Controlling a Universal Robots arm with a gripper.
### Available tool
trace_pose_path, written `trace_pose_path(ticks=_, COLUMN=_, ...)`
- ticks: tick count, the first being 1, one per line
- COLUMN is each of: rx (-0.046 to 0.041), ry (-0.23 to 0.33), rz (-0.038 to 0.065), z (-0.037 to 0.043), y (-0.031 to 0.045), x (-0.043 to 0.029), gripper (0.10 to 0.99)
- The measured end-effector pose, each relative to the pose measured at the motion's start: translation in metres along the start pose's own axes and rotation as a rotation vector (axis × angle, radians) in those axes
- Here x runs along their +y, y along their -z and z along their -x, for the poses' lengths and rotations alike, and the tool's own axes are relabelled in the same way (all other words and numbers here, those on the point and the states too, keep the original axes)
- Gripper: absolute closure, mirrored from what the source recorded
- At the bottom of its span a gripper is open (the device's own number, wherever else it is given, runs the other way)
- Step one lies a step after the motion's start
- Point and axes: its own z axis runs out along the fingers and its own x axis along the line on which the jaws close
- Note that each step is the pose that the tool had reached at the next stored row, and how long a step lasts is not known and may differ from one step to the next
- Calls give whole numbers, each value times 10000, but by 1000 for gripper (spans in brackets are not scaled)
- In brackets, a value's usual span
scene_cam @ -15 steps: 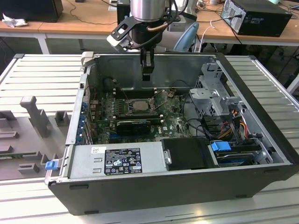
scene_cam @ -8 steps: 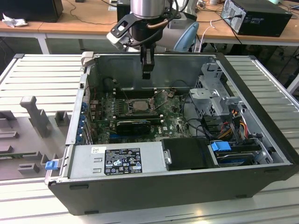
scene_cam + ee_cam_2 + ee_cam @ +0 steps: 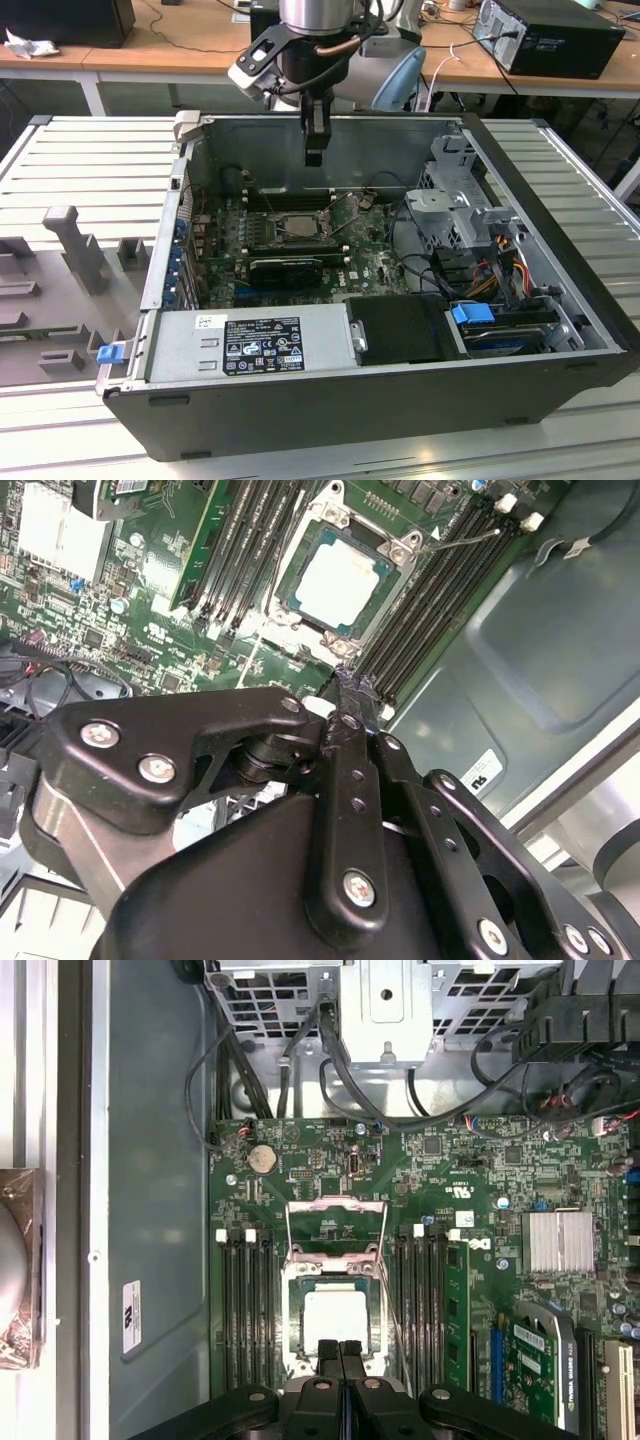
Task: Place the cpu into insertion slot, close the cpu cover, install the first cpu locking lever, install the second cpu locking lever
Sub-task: 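Close the cpu cover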
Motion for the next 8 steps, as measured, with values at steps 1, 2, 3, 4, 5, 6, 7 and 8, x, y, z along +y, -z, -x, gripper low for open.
trace_pose_path(ticks=1, rx=0, ry=0, rz=0, z=-2, y=15, x=1, gripper=980)
trace_pose_path(ticks=2, rx=0, ry=0, rz=0, z=-2, y=24, x=1, gripper=980)
trace_pose_path(ticks=3, rx=0, ry=0, rz=0, z=-3, y=40, x=2, gripper=980)
trace_pose_path(ticks=4, rx=0, ry=-1, rz=0, z=-5, y=57, x=2, gripper=980)
trace_pose_path(ticks=5, rx=1, ry=0, rz=0, z=-7, y=72, x=3, gripper=980)
trace_pose_path(ticks=6, rx=0, ry=0, rz=0, z=-8, y=89, x=4, gripper=980)
trace_pose_path(ticks=7, rx=2, ry=0, rz=1, z=-8, y=88, x=4, gripper=980)
trace_pose_path(ticks=8, rx=3, ry=-1, rz=1, z=-9, y=87, x=19, gripper=980)
